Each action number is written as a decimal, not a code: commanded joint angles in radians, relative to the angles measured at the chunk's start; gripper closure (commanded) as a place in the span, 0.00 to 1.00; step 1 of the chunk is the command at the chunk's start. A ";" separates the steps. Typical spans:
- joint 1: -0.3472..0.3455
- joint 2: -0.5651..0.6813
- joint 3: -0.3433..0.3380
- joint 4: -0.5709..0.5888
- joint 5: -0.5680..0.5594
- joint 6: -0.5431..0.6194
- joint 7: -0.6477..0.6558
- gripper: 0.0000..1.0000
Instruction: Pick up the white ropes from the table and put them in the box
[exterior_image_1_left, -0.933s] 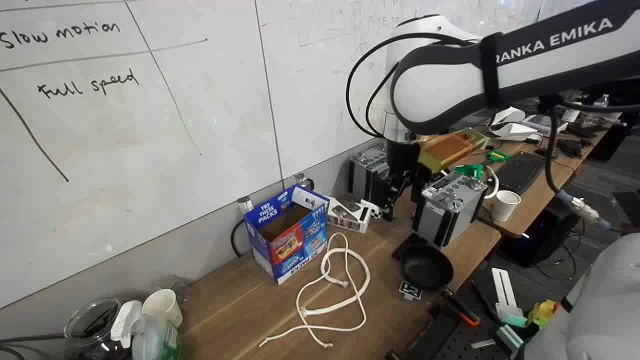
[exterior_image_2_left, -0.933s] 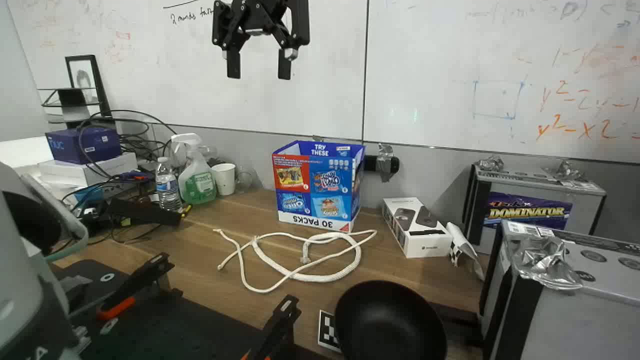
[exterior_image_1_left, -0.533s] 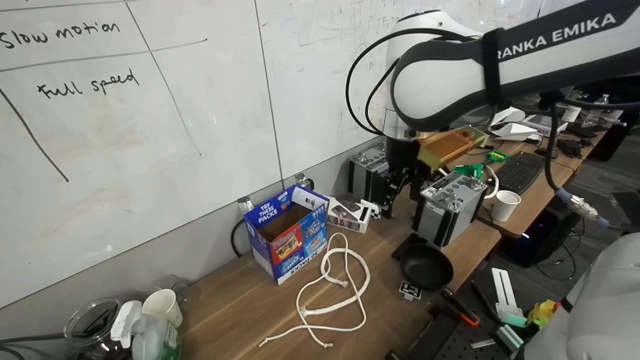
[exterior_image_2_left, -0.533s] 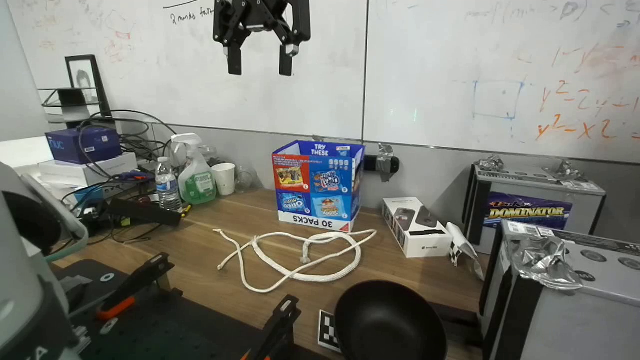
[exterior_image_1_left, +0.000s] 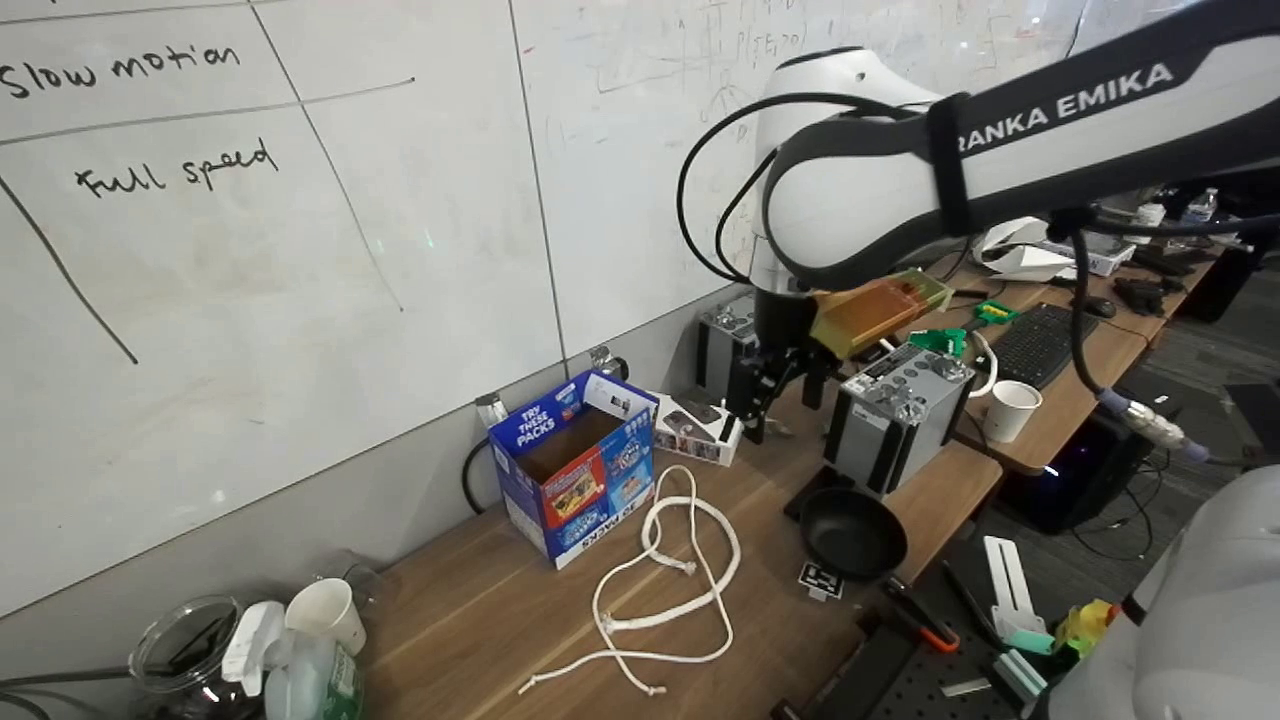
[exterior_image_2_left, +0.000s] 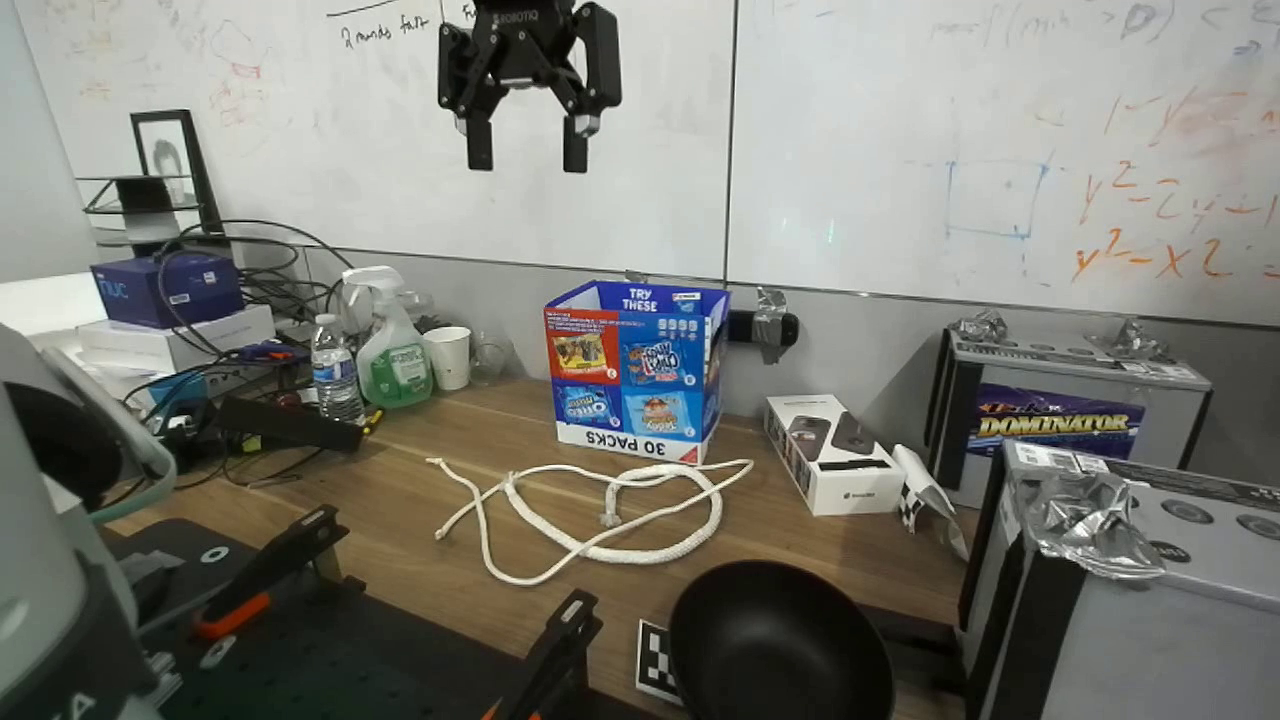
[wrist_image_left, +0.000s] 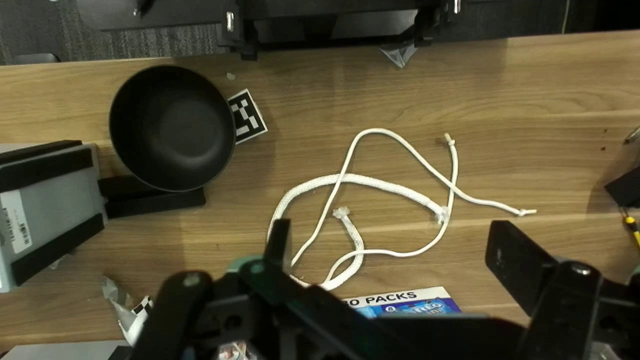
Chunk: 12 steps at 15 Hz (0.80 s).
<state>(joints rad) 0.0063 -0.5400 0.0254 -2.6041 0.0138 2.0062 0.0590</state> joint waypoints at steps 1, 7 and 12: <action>-0.005 0.127 0.039 0.005 0.028 0.184 0.127 0.00; -0.021 0.436 0.049 0.015 -0.004 0.491 0.263 0.00; -0.008 0.678 0.015 0.042 -0.053 0.669 0.297 0.00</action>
<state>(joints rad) -0.0074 0.0055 0.0617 -2.6142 -0.0187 2.5928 0.3354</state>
